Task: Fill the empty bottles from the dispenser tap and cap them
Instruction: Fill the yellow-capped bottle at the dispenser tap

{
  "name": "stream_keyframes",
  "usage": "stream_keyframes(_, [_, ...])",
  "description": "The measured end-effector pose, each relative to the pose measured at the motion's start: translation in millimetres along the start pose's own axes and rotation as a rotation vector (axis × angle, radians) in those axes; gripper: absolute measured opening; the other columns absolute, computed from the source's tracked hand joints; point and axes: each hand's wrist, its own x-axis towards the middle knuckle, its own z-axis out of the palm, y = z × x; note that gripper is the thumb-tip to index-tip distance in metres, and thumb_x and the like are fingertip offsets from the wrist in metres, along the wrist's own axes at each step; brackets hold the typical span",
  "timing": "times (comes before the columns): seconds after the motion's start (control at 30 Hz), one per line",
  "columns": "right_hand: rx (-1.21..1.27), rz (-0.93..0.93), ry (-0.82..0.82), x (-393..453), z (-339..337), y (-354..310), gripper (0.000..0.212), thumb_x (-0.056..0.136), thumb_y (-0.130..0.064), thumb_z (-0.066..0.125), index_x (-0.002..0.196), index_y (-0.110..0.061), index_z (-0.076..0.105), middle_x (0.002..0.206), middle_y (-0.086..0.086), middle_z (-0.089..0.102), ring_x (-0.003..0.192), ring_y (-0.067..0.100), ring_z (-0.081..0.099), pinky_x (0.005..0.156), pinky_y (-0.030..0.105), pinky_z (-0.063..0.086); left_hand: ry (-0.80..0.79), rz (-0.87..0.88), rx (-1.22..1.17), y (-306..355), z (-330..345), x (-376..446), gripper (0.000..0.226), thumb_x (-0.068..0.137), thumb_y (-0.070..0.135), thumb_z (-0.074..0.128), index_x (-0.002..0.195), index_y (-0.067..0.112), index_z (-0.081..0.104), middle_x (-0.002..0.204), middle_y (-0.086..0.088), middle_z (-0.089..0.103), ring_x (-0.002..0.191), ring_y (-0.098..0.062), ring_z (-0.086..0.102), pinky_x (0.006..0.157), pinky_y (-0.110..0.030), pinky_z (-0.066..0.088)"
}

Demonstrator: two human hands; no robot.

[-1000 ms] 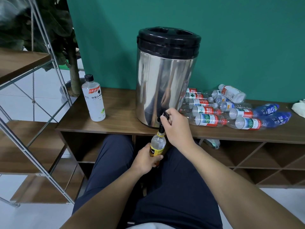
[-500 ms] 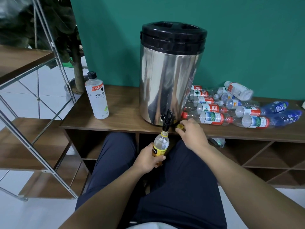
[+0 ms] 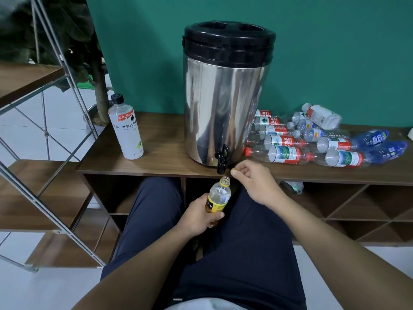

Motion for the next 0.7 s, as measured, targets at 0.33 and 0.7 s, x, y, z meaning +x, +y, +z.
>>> stream_keyframes(0.33, [-0.275,-0.386,-0.203,-37,-19,-30,0.017,0.111,-0.031,0.067,0.127,-0.026,0.072,0.112,-0.015,0.057,0.088,0.007,0.058,0.085,0.031,0.053,0.0,0.064,0.07,14,-4,-26,0.037,0.092,0.02,0.091,0.12,0.026,0.068,0.098,-0.011,0.078,0.071,-0.012,0.069,0.067,-0.033,0.061])
stream_keyframes(0.7, [-0.56,-0.487,-0.341,-34,-54,-90,0.029,0.112,-0.052,0.057,0.114,-0.025,0.069,0.1,-0.013,0.057,0.088,0.011,0.058,0.082,0.038,0.054,0.019,0.135,0.106,46,-32,-61,0.044,0.092,0.025,0.092,0.13,0.03,0.069,0.108,-0.003,0.08,0.097,-0.024,0.076,0.084,-0.03,0.061])
